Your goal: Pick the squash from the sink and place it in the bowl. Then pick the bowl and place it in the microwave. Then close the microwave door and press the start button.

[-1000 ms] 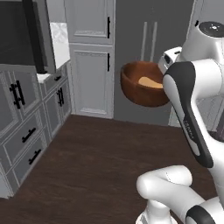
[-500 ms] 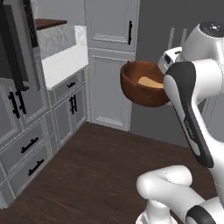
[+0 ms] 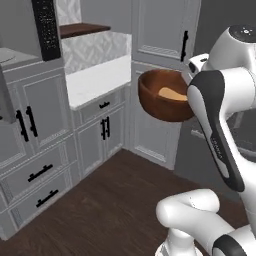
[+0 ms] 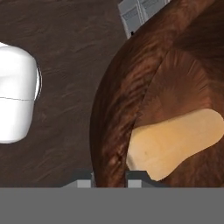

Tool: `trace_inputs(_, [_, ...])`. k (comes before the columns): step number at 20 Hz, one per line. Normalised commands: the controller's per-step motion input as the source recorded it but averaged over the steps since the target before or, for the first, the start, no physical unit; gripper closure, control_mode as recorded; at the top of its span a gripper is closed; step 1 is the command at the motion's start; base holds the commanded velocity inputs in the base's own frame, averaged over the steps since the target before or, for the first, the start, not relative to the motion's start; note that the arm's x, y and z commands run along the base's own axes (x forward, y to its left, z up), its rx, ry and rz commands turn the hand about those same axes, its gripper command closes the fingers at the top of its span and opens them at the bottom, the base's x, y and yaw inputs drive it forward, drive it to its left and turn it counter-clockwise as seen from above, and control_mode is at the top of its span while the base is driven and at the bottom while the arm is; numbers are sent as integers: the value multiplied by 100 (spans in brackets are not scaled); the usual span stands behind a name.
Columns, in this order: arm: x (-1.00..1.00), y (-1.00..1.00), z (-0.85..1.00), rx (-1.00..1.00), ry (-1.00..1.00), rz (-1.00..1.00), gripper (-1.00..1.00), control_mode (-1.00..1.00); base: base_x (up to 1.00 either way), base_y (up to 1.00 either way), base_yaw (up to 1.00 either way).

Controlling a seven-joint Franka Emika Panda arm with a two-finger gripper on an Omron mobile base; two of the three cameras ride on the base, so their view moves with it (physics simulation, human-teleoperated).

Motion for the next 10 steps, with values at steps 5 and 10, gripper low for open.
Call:
trace_inputs(5, [0, 0, 0, 0, 0, 0, 100, 100, 76, -11, 56])
trace_inputs(10, [0, 0, 0, 0, 0, 0, 100, 100, 68, 30, 45])
